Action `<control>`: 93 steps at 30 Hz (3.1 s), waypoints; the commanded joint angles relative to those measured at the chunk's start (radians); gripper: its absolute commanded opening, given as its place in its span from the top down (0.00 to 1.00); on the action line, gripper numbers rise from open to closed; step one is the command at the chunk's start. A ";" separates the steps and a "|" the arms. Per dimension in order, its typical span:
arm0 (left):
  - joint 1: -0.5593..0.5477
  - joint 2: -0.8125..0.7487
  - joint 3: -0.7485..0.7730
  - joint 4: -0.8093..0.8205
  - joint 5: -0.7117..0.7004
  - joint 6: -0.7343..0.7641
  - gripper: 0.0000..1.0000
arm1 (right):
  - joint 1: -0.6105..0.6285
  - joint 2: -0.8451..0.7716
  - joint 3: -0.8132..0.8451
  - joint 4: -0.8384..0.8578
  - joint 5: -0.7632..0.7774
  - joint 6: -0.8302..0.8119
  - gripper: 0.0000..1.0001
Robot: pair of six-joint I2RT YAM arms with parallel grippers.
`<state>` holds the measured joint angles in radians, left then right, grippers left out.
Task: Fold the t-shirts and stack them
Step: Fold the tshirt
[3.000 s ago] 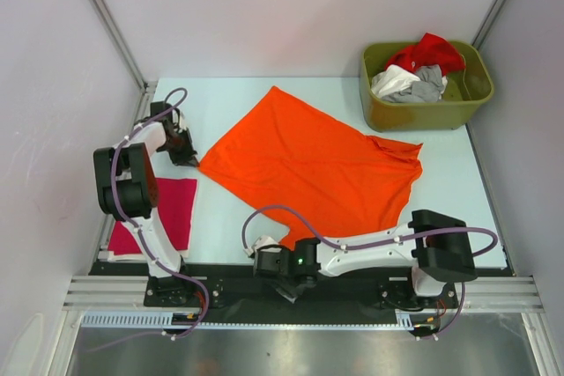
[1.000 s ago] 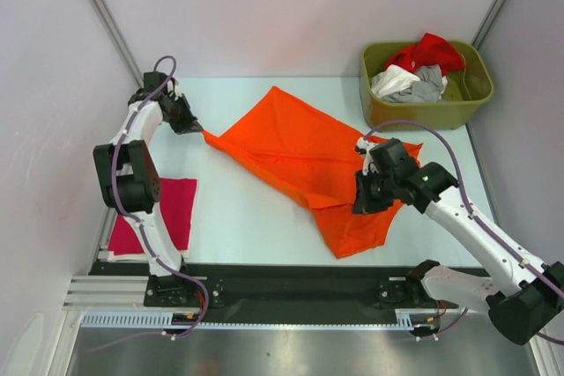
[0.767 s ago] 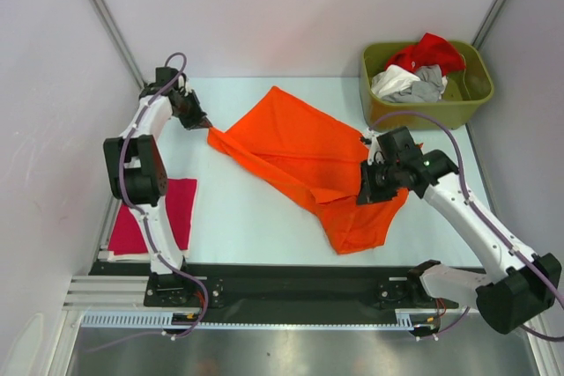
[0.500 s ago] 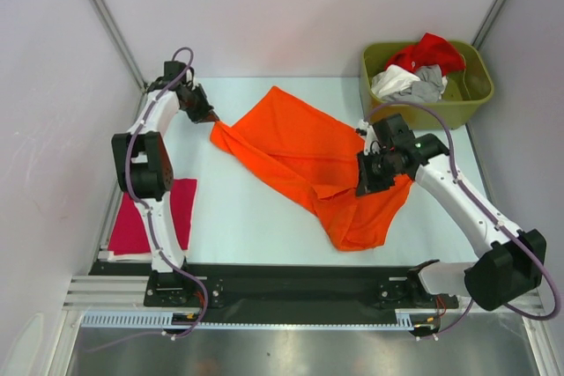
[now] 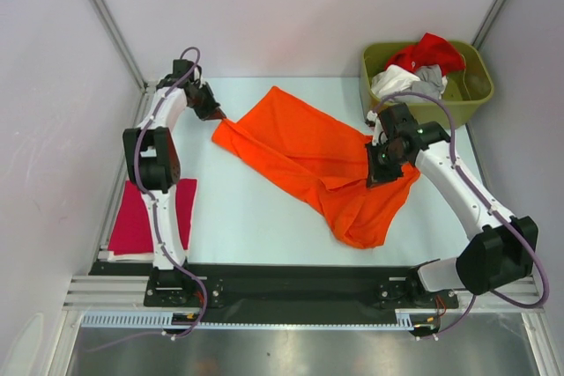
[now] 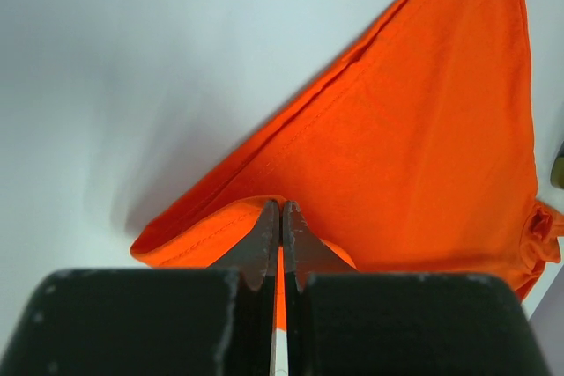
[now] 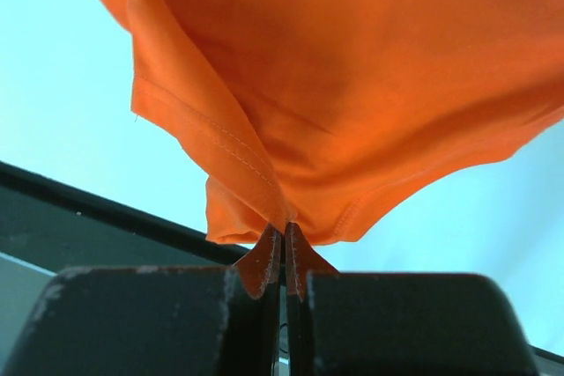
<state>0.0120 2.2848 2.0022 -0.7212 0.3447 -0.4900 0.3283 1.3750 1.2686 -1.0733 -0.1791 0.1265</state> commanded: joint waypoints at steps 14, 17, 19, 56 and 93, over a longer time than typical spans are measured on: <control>-0.043 0.085 0.127 -0.006 0.040 -0.041 0.99 | -0.061 0.117 0.115 0.006 0.062 -0.007 0.98; -0.043 0.094 0.136 -0.006 0.039 -0.041 0.98 | -0.063 0.140 0.127 0.010 0.079 -0.010 0.98; -0.043 0.100 0.141 -0.009 0.037 -0.038 0.97 | -0.063 0.157 0.135 0.010 0.102 -0.008 0.98; -0.044 -0.340 -0.319 0.054 -0.102 0.079 0.44 | 0.006 0.409 0.359 0.093 0.456 -0.041 0.87; 0.063 -0.231 -0.523 0.272 0.080 -0.099 0.36 | 0.090 -0.249 -0.523 0.151 0.036 0.473 0.36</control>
<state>0.0753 2.0430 1.4586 -0.4755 0.4465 -0.5728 0.3779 1.1091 0.7460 -0.9405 -0.2016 0.5842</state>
